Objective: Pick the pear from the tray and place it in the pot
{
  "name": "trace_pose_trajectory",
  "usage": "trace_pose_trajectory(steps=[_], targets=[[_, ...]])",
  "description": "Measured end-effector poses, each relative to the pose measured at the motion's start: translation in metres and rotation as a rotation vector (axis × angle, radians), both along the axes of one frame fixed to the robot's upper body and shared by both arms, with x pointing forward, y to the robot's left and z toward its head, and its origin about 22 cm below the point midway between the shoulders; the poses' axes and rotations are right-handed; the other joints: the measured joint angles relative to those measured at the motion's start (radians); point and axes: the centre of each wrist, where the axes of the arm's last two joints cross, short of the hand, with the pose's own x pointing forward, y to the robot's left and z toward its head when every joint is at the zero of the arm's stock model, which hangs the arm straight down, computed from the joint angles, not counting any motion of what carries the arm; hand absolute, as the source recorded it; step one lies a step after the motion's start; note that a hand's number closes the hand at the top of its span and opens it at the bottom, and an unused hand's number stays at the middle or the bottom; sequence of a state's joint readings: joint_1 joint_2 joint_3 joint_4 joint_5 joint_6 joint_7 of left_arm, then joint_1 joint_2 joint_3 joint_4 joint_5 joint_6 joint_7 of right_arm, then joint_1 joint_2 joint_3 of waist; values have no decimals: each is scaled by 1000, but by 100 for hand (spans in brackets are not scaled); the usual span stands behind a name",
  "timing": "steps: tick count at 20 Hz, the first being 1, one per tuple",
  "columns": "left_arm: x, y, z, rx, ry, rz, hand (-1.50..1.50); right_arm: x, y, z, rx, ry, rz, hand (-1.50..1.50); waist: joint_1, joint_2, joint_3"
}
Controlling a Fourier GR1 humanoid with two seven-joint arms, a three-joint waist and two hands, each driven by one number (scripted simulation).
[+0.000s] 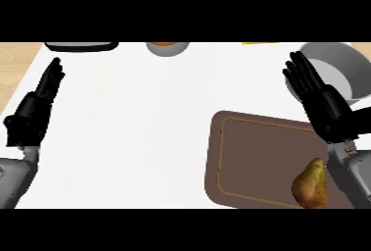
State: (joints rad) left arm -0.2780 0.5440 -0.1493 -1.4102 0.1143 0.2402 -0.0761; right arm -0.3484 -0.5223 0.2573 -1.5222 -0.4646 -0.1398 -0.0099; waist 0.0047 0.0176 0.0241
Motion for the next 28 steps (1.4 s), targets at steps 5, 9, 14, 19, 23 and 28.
trace_pose_trajectory(steps=[5, 9, 14, 19, 23, 28], targets=[[3, -4, 5, -127, -21, 27, 0, -12, -66, 24, 33, -34, 59, 150, -24, -16, -16], [2, -13, 1, -259, -21, 46, 0, -24, -133, 51, -242, -43, -63, -150, -53, -22, -25], [-1, -23, 1, -365, -12, 36, 0, -66, -194, 28, -419, -104, -74, -150, -51, -23, -22], [-7, -26, 3, -400, -8, 25, 0, -103, -227, 31, -545, -173, -2, -150, -39, -24, -23], [-12, -28, 0, -401, -8, 18, 0, -111, -231, 55, -700, -129, 59, -150, -30, -23, -25], [-13, -30, 1, -407, -2, 13, 0, -112, -208, 69, -865, -24, 159, -150, -24, -22, -26]])
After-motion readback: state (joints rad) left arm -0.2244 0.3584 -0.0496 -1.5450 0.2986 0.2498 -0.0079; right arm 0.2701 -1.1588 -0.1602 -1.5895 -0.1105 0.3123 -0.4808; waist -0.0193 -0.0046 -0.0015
